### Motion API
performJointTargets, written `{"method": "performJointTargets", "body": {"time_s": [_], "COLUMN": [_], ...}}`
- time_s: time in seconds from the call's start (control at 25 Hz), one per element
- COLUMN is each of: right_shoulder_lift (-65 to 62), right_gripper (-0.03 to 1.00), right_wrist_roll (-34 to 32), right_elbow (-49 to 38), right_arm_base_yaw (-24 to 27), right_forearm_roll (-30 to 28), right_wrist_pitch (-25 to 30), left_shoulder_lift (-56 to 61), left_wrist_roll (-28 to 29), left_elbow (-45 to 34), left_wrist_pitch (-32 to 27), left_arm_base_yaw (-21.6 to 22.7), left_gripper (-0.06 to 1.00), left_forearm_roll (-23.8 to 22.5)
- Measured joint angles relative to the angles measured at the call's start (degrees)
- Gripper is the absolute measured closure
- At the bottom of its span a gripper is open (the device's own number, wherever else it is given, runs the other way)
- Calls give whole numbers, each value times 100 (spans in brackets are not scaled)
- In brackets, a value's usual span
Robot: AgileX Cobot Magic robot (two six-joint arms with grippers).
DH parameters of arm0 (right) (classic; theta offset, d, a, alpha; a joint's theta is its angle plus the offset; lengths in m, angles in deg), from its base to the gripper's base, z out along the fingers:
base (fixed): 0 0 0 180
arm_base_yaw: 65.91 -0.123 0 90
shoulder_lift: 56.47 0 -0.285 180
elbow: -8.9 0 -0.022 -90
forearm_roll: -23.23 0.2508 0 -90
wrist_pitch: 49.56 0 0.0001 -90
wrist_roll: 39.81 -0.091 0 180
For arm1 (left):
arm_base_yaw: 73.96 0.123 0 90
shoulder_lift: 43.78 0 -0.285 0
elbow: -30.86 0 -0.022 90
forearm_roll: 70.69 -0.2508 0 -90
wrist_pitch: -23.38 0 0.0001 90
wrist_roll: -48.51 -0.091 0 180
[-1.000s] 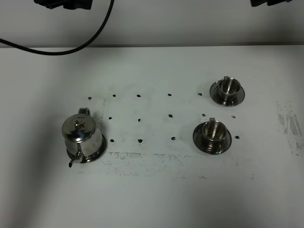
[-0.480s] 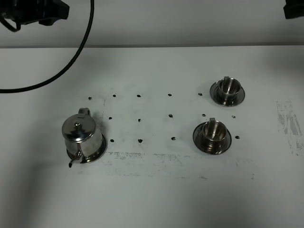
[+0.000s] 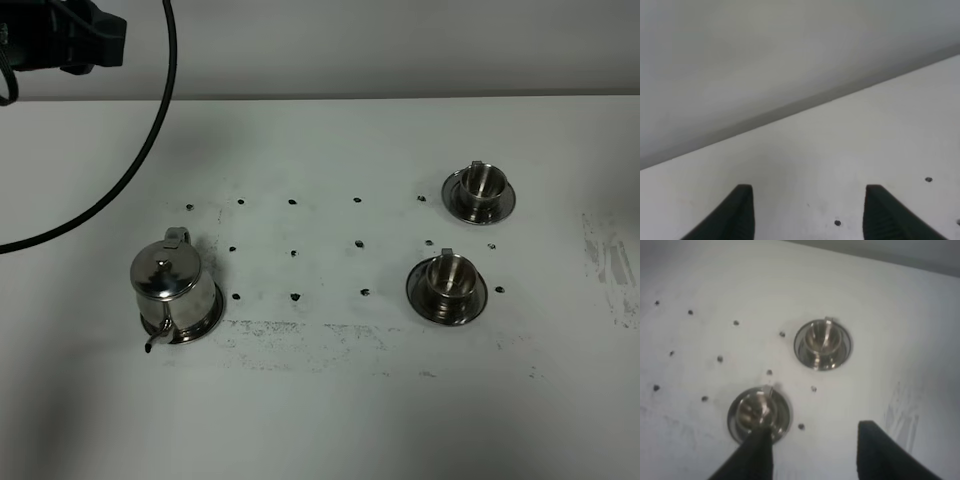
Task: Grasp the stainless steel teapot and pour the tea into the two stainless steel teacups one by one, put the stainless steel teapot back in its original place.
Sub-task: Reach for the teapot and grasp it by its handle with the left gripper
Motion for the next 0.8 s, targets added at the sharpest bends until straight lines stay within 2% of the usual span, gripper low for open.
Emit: {"method": "performJointTargets", "body": {"time_s": [0.2, 0.4, 0.64, 0.8], "right_shoulder_lift": [-1224, -2576, -3970, -4634], "right_gripper": [58, 58, 58, 58], "right_wrist_roll": [-75, -98, -137, -400], "right_elbow": [-795, -1424, -2132, -2620], "right_arm_base_yaw": [0, 0, 0, 0], "right_forearm_roll": [0, 0, -30, -186], "right_wrist_pitch": [-120, -108, 167, 187], "left_shoulder_lift": [-20, -310, -762, -981], "left_wrist_roll": [165, 220, 226, 236], "left_elbow": [0, 0, 0, 0], "left_wrist_pitch": [-345, -926, -1006, -1006], "left_arm_base_yaw": [0, 0, 0, 0], "left_gripper": [47, 47, 47, 47], "left_forearm_roll": [-41, -426, -517, -564]}}
